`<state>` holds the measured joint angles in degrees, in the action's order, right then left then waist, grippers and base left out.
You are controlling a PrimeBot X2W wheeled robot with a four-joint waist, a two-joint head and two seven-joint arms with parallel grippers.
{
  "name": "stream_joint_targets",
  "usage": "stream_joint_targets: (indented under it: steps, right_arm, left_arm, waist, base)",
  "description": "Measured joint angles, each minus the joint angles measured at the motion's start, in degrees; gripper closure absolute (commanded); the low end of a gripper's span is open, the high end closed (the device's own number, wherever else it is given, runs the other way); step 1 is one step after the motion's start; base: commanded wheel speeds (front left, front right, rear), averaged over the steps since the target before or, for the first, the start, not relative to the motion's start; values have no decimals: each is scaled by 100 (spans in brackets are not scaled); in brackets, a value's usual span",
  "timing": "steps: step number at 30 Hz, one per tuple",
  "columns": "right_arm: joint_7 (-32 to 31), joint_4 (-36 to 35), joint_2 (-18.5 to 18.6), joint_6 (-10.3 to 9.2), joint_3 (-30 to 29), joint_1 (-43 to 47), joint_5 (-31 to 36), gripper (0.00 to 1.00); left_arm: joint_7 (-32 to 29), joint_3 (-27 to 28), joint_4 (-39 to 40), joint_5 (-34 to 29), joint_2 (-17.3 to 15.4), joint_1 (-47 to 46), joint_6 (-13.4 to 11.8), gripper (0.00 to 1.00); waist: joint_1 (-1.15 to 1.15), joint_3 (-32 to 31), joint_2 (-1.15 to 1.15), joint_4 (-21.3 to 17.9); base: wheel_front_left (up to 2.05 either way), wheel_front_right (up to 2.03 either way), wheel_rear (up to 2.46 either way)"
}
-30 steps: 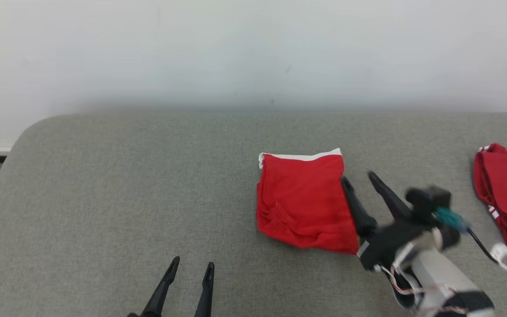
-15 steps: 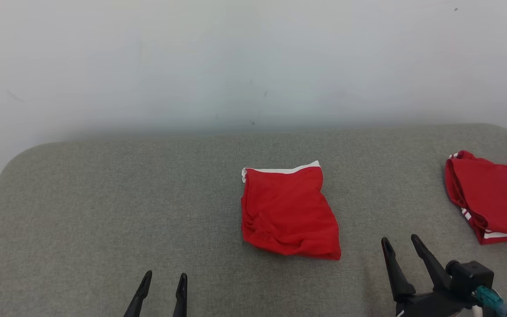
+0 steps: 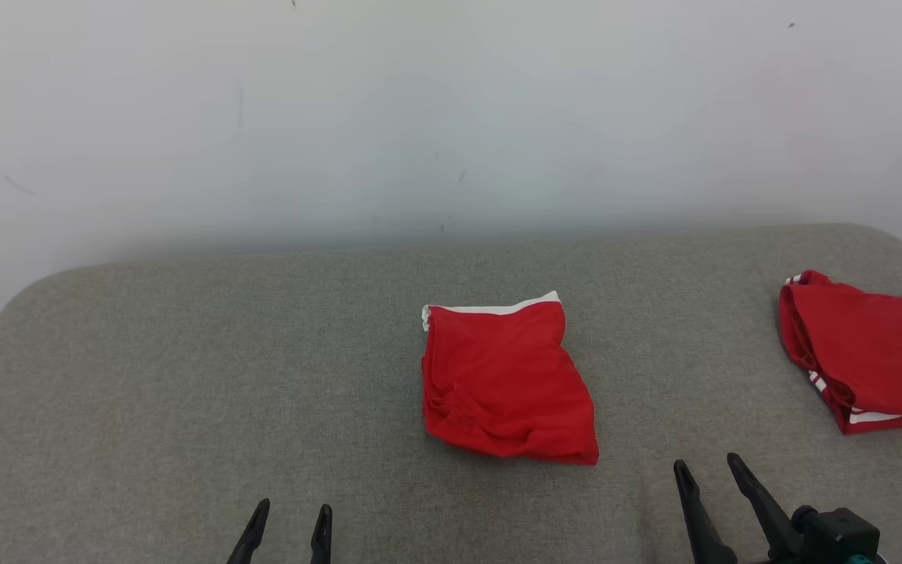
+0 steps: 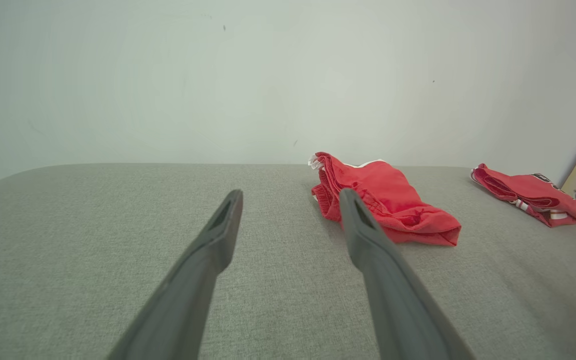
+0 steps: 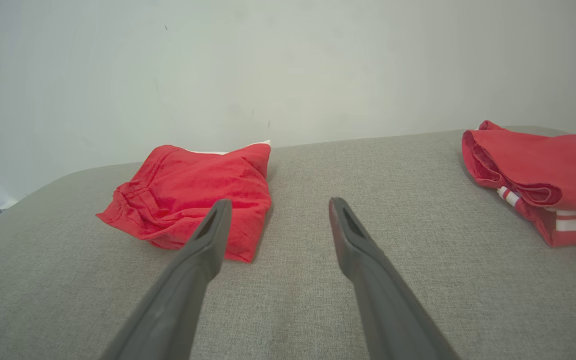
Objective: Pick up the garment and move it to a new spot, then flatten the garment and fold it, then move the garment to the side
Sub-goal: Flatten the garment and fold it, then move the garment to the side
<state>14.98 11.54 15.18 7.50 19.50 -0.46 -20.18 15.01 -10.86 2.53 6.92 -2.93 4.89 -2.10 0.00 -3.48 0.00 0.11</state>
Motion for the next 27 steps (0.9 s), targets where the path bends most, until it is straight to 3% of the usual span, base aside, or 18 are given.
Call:
stream_joint_targets:
  steps: [21,27]
  right_arm:
    - [0,-32,-145,0,-87,200,-13,0]
    - [0,392,-254,0,182,-130,-708,0]
  left_arm:
    - [0,13,-36,11,1,105,2,0]
    - [1,-60,-34,-7,1,94,7,0]
  waist:
    - [0,-89,0,40]
    - [0,48,0,72]
  base:
    - [0,0,0]
    - [0,0,0]
